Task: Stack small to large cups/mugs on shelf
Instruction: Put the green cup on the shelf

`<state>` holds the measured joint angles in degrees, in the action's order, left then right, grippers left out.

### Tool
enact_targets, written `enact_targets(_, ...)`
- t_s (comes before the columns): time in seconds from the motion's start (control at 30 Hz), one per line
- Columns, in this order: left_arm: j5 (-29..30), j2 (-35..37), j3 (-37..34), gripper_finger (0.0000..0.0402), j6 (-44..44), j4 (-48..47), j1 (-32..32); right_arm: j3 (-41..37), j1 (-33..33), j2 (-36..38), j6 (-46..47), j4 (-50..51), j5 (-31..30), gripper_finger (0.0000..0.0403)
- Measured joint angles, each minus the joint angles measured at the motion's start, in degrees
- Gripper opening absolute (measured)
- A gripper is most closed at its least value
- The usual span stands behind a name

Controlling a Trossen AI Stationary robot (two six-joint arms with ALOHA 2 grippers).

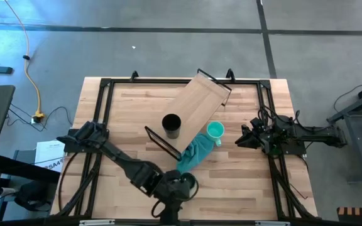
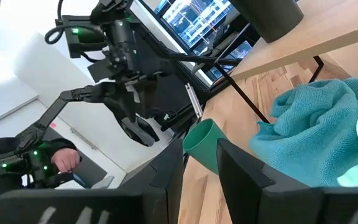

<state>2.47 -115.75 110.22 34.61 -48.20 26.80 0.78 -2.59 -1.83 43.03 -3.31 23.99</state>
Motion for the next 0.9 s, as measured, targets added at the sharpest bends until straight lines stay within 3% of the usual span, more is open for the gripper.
enact_targets(0.17, 1.0, -0.4, 0.0, 0.0172, -3.3, -0.4, -1.4, 0.0, 0.0, 0.0, 0.5, 0.0, 0.0, 0.0089)
enact_targets(0.47, -3.8, -2.6, 0.0, 0.0172, -10.7, -0.3, -3.2, 0.0, 0.0, 0.0, 2.1, 0.0, 0.0, 0.0089)
enact_targets(0.9, -1.5, -3.5, -0.8, 0.0172, -16.8, -2.0, -5.3, 0.0, 0.0, 0.0, 2.0, 0.0, 0.0, 0.0089)
